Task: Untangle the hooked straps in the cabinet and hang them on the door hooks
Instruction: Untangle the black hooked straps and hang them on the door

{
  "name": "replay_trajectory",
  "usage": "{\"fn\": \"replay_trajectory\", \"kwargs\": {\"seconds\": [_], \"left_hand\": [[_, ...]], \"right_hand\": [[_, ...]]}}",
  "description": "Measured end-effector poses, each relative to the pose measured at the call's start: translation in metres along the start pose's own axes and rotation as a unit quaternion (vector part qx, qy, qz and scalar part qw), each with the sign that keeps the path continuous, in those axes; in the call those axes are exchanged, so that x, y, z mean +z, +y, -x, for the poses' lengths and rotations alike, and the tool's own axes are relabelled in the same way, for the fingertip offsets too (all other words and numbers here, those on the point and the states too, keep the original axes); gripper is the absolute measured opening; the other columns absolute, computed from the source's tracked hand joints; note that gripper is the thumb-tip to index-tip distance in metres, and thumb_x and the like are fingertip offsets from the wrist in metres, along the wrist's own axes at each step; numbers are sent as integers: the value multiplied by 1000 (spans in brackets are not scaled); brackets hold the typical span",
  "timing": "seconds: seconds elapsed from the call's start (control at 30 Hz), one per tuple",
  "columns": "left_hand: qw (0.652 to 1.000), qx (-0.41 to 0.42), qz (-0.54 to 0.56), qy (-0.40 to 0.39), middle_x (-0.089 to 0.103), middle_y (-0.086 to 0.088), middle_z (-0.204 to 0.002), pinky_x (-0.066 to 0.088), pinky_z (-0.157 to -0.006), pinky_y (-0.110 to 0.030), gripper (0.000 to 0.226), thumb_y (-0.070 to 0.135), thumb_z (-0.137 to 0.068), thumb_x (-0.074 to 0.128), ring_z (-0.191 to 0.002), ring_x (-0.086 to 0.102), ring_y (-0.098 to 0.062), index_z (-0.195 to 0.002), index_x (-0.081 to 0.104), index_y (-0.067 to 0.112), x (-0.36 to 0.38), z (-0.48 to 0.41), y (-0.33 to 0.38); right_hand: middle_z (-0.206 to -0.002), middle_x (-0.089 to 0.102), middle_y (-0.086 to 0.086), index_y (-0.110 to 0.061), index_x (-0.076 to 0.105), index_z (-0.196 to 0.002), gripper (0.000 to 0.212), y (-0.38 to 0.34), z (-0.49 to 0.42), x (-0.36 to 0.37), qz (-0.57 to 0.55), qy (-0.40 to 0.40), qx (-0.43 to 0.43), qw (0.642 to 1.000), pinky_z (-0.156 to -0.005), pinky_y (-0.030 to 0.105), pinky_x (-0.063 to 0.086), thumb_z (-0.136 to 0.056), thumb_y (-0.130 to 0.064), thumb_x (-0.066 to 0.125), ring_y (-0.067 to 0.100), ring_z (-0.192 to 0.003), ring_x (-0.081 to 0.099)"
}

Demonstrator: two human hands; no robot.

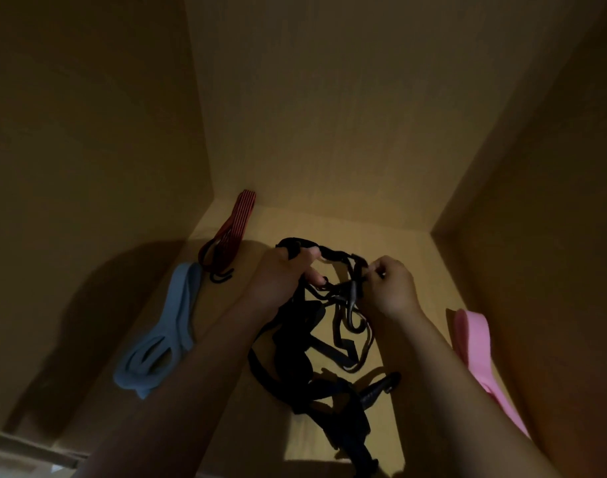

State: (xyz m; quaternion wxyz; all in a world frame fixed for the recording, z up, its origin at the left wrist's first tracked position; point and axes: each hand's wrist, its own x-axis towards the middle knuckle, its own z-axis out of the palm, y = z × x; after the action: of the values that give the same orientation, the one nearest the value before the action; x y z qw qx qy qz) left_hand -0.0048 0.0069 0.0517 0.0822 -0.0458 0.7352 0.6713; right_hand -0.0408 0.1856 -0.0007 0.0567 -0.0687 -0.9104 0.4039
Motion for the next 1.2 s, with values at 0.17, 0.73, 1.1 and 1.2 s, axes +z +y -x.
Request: {"fn": "replay_trajectory", "kwargs": {"seconds": [0.17, 0.73, 1.1, 1.2], "left_hand": [[998, 66, 6, 12, 54, 2, -66, 42, -69, -10, 19, 21, -96, 46, -66, 59, -1, -93, 61, 9, 1, -6, 12], [980, 169, -94, -50, 57, 5, -67, 40, -46, -6, 6, 20, -87, 62, -47, 50, 5, -82, 62, 19, 3, -2, 82], [990, 138, 44, 3, 61, 5, -64, 44, -49, -13, 9, 25, -84, 66, -49, 54, -3, -83, 69, 16, 8, -3, 87], [986, 137, 97, 24, 66, 3, -71, 47, -57, -21, 10, 26, -83, 67, -57, 55, -8, -81, 69, 17, 4, -9, 89]], "right_hand": [[-90, 57, 0, -10, 61, -102, 15, -39, -2, -26, -73, 43, -58, 995, -60, 15, 40, -90, -7, 53, 12, -82, 54], [-76, 60, -5, -19, 61, -77, 11, -150, 7, -82, -337, 52, -185, 921, -65, 15, 51, -82, -11, 65, 0, -65, 58], [-114, 63, -4, -39, 57, -101, 38, -112, 19, -46, -393, -105, -67, 911, -98, 40, 43, -75, -66, 47, 13, -109, 57], [-110, 66, -2, -38, 59, -97, 24, -101, 27, -33, -336, -170, -89, 922, -93, 33, 47, -81, -55, 54, 13, -105, 61]]}}
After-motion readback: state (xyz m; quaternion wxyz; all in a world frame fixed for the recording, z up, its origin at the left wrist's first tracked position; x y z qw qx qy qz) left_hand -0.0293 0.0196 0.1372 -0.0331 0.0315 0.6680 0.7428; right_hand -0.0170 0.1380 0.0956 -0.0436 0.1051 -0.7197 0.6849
